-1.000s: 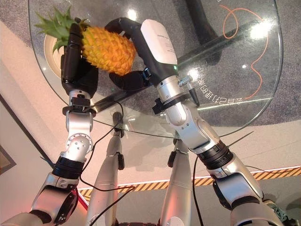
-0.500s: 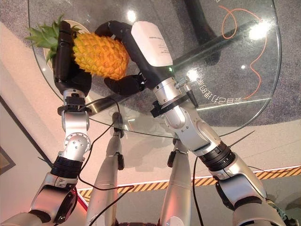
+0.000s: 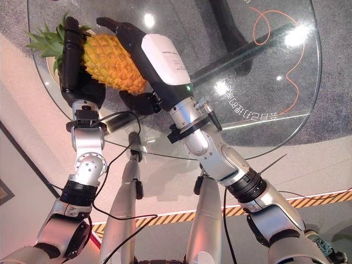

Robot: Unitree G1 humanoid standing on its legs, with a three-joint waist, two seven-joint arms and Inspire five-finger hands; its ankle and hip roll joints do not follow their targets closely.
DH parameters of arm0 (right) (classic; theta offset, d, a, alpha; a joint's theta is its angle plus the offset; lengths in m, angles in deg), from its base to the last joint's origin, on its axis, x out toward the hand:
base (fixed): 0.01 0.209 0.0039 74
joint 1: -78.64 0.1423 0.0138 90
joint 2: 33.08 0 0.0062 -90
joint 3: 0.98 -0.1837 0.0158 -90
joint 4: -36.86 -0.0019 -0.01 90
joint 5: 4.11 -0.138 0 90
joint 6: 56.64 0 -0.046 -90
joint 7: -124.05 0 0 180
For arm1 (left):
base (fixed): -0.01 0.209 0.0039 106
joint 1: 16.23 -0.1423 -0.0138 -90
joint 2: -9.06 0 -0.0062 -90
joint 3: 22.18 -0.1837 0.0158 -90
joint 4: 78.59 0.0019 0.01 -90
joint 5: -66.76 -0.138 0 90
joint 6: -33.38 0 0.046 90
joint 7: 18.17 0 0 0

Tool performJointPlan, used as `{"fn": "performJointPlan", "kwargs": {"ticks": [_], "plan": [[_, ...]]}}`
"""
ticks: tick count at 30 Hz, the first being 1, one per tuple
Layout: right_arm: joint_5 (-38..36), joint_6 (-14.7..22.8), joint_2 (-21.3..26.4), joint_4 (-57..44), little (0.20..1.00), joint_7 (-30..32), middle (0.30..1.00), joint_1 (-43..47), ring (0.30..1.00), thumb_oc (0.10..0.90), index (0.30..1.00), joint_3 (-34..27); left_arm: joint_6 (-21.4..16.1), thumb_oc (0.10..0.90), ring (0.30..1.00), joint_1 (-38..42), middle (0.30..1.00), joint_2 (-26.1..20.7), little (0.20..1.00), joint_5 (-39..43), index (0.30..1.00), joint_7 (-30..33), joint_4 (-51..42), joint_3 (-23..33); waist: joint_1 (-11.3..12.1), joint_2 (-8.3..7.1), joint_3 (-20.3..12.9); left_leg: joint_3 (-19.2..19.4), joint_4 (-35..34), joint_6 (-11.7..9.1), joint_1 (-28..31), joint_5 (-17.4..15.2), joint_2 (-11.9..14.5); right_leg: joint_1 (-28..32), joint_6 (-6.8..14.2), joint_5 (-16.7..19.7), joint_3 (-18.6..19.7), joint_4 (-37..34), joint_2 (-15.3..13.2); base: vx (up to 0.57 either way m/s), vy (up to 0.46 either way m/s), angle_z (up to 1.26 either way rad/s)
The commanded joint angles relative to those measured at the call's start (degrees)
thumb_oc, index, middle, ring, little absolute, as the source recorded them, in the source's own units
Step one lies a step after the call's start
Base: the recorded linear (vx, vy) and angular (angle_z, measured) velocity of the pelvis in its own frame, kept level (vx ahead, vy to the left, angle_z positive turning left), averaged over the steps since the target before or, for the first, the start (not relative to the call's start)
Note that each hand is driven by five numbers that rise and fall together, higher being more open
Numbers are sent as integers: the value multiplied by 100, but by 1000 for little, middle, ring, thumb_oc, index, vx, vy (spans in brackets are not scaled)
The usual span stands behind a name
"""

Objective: Pick up the fruit to the plate

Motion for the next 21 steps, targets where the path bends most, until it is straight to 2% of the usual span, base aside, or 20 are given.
{"fn": "performJointPlan", "kwargs": {"ticks": [1, 9, 21], "plan": [[-124, 414, -366, -872, 900, 619, 900, 746, 900, 800, 900, -680, -284, 100, 300, 491, 300, -55, 200, -604, 300, -483, -699, -324, 186, -234, -134, -112, 377, -135, 15, -461, 97, 328, 11, 1185, -247, -1169, 162, 0, 0, 0], [-125, 409, -420, -886, 900, 675, 900, 646, 900, 800, 900, -785, -641, 100, 300, 471, 300, -20, 200, -1021, 300, -95, -682, -191, 183, -231, -134, -112, 366, -131, -1, -452, 95, 310, -1, 1183, -230, -1166, 168, 0, 0, 0], [-111, 432, -453, -832, 900, 872, 900, 648, 900, 800, 900, -918, -989, 100, 300, 542, 300, -57, 200, -1759, 300, 661, -619, 42, 196, -235, -134, -117, 343, -141, 6, -436, 94, 322, -6, 1193, -236, -1186, 163, 0, 0, 0]]}}
